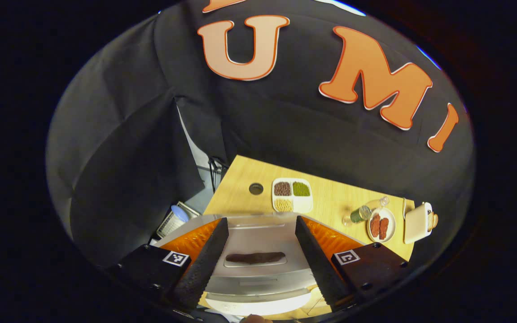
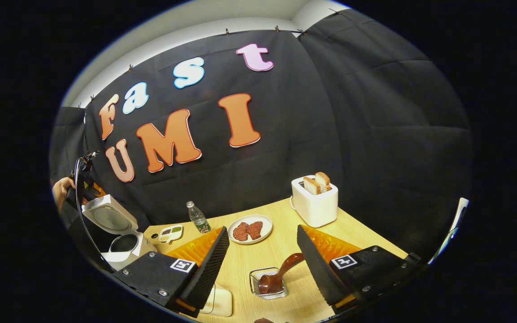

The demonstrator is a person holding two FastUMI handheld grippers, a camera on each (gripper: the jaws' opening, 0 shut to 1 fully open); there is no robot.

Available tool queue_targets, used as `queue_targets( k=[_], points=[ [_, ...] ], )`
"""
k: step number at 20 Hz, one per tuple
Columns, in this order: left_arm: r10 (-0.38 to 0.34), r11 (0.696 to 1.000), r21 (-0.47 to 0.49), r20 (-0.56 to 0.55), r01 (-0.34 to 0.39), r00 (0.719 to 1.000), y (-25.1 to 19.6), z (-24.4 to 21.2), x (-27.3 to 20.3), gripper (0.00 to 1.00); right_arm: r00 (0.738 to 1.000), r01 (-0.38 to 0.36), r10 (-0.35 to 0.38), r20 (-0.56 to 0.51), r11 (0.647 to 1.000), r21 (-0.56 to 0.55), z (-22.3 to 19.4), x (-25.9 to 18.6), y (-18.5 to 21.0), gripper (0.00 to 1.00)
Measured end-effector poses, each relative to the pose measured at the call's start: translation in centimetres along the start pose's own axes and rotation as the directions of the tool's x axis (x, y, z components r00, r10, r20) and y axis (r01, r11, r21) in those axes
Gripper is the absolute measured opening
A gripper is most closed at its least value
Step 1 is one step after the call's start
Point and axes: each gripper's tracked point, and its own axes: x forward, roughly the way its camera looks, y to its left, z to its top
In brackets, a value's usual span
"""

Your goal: Close the left gripper, press the button to open the rice cooker; take a wooden spoon from the chopstick holder with the right hand, scoop a spoonful of rice and pour it into the rice cooker, then put the wooden spoon back into the chopstick holder.

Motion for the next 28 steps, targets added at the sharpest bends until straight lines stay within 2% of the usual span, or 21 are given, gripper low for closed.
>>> queue_targets(
  k=[2,5,8,10,11,12,13,14,15,19,20,21,22,24,26,28],
  points=[
    [0.013,1.000,0.006,-0.037,-0.012,0.999,0.0,-3.0,0.3,0.99,0.999,-0.036,0.036,-0.004,0.999,-0.006,0.2,0.4,1.2,0.94],
    [0.040,0.999,0.030,-0.163,-0.036,0.986,0.1,-8.6,0.4,1.00,0.995,-0.096,0.095,-0.017,0.995,-0.038,0.0,1.1,2.9,0.94],
    [0.065,0.998,0.031,-0.264,-0.059,0.962,0.5,-13.2,2.3,0.99,0.989,-0.147,0.145,-0.035,0.987,-0.067,-0.3,1.5,4.5,0.94],
    [0.085,0.996,0.016,-0.344,-0.085,0.935,0.8,-16.6,4.1,0.99,0.984,-0.173,0.169,-0.047,0.981,-0.084,-0.5,1.6,5.2,0.94],
    [0.092,0.994,-0.011,-0.397,-0.105,0.913,0.7,-17.5,3.7,0.99,0.983,-0.177,0.172,-0.058,0.979,-0.098,-0.9,1.8,5.5,0.94],
    [0.105,0.993,-0.011,-0.341,-0.115,0.934,0.9,-16.5,4.7,0.99,0.982,-0.184,0.176,-0.071,0.976,-0.114,-1.3,1.9,5.8,0.94],
    [0.104,0.992,-0.023,-0.396,-0.123,0.912,0.6,-18.1,4.0,1.00,0.981,-0.184,0.173,-0.087,0.973,-0.141,-1.6,2.0,6.1,0.94],
    [0.100,0.993,-0.023,-0.352,-0.116,0.931,0.5,-16.6,4.2,1.00,0.980,-0.194,0.182,-0.086,0.967,-0.167,-1.5,2.0,6.5,0.95],
    [0.098,0.993,-0.025,-0.376,-0.116,0.921,0.4,-17.4,4.1,1.00,0.979,-0.198,0.187,-0.076,0.961,-0.190,-1.1,2.1,7.2,0.94],
    [0.095,0.993,-0.042,-0.282,-0.111,0.955,0.4,-16.9,4.2,1.00,0.972,-0.236,0.230,-0.056,0.952,-0.196,-0.2,2.4,9.5,0.95],
    [0.071,0.995,-0.056,-0.236,-0.086,0.969,-0.2,-16.5,4.2,0.99,0.972,-0.234,0.228,-0.050,0.953,-0.191,0.0,2.7,9.8,0.95],
    [0.003,0.996,-0.090,-0.199,-0.021,0.980,-1.6,-16.3,3.9,1.00,0.973,-0.230,0.225,-0.049,0.954,-0.191,0.3,2.9,9.8,0.95],
    [-0.046,0.993,-0.115,-0.157,0.028,0.986,-2.7,-15.8,3.3,1.00,0.976,-0.218,0.213,-0.046,0.956,-0.198,0.6,3.2,9.9,0.95],
    [-0.101,0.988,-0.120,-0.039,0.096,0.994,-3.9,-14.2,1.5,1.00,0.974,-0.228,0.226,-0.032,0.952,-0.205,1.6,3.3,10.7,0.95],
    [-0.140,0.986,-0.078,0.113,0.149,0.984,-5.2,-11.8,-1.4,1.00,0.975,-0.219,0.224,-0.002,0.950,-0.224,3.2,3.6,11.3,0.95],
    [-0.156,0.985,-0.025,0.276,0.170,0.948,-6.4,-9.5,-5.2,1.00,0.971,-0.220,0.235,0.034,0.945,-0.242,4.8,3.6,12.2,0.95]
  ],
)
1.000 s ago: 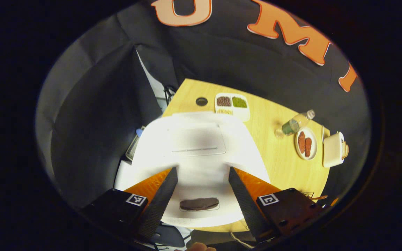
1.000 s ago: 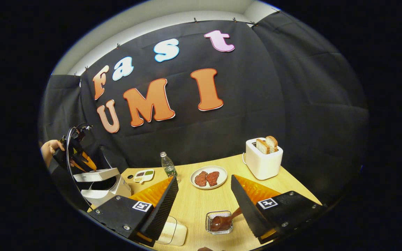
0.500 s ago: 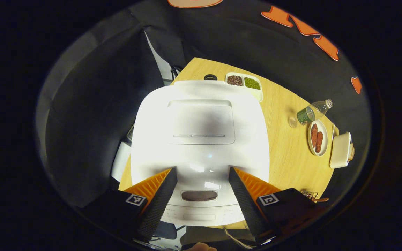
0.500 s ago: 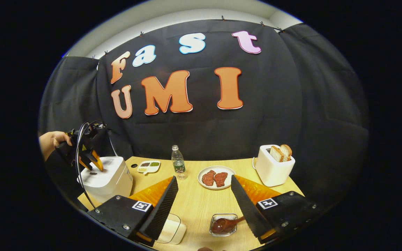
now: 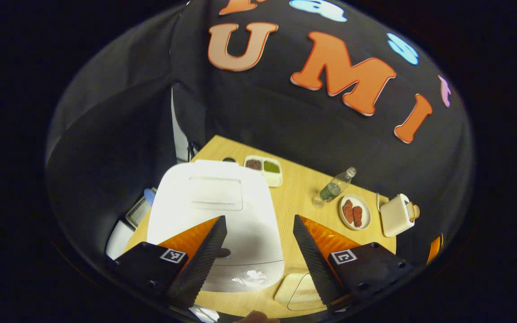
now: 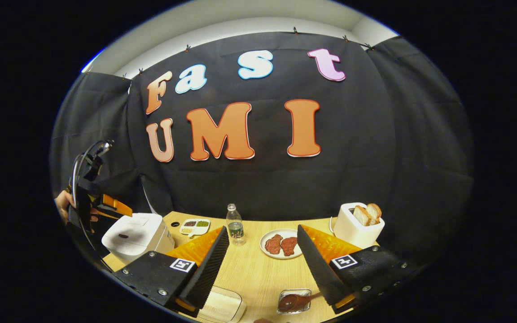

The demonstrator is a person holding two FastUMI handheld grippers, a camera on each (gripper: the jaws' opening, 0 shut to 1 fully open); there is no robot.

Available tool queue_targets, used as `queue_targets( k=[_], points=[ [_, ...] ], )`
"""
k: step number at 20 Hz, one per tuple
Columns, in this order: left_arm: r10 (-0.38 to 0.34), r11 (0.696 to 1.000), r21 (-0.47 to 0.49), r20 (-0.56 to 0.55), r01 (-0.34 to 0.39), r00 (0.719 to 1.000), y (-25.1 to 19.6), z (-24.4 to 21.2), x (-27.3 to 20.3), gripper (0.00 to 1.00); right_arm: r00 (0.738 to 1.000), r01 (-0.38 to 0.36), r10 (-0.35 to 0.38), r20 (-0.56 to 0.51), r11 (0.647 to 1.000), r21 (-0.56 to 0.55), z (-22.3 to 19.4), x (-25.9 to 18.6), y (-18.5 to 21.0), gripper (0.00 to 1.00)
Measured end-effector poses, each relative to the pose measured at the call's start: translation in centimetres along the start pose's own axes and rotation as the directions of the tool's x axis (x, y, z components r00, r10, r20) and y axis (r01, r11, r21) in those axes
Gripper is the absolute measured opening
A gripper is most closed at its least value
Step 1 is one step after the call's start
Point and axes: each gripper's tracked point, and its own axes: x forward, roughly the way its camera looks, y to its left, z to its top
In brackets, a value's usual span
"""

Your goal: Close the left gripper, press the button to open the rice cooker; take a wooden spoon from the chopstick holder with the right hand, scoop a spoonful of rice and pour it into the rice cooker, then put the wooden spoon back into the chopstick holder.

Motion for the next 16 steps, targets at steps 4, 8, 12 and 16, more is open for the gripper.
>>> queue_targets(
  k=[4,8,12,16],
  points=[
    [-0.033,0.996,0.089,0.317,0.005,0.948,-3.3,4.9,-6.5,1.00,0.995,-0.017,0.019,0.096,1.000,-0.022,3.9,-0.4,1.5,0.95],
    [-0.109,0.980,0.198,0.530,0.002,0.841,-7.0,6.6,-13.0,1.00,0.980,-0.024,0.035,0.195,0.998,-0.058,7.0,-1.0,2.7,0.95],
    [-0.187,0.951,0.309,0.630,-0.023,0.754,-10.6,5.3,-16.8,1.00,0.974,-0.035,0.042,0.222,0.999,-0.038,7.9,-1.5,4.0,0.95],
    [-0.205,0.944,0.328,0.644,-0.024,0.737,-12.4,3.1,-17.6,1.00,0.968,-0.045,0.051,0.244,0.999,-0.031,8.2,-1.7,4.9,0.95]
  ],
)
